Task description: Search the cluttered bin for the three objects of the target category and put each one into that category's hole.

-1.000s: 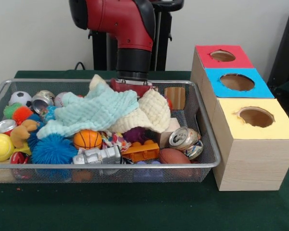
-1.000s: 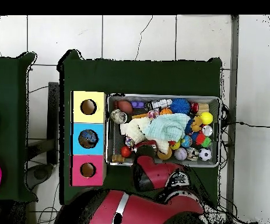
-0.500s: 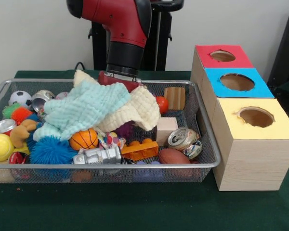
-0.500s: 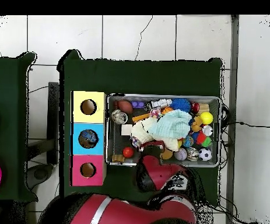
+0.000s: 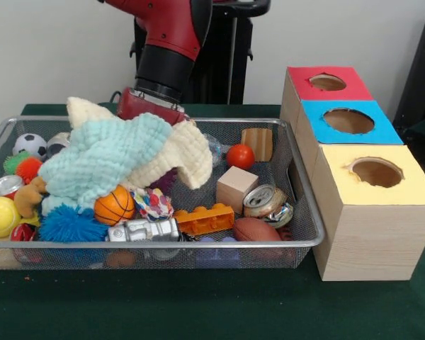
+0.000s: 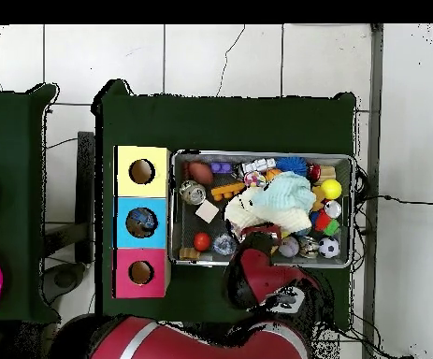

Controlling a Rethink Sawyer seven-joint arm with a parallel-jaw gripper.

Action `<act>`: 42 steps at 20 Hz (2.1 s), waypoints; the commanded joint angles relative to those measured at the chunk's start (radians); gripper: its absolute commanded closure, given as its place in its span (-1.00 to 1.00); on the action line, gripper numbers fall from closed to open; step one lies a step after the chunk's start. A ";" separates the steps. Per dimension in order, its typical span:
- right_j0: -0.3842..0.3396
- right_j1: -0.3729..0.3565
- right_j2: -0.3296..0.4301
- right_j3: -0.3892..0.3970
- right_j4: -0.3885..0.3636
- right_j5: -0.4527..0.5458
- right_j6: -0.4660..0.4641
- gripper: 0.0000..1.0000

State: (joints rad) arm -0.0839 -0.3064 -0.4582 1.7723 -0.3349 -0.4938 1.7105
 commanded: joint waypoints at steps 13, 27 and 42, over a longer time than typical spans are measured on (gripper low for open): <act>-0.092 0.015 -0.017 -0.239 0.023 0.189 0.065 -1.00; -0.168 -0.039 0.099 -0.199 -0.067 0.339 0.063 -1.00; -0.220 -0.232 0.226 -0.113 -0.168 0.469 0.031 -1.00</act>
State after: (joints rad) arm -0.2964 -0.4191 -0.4052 1.6562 -0.4529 -0.1746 1.7103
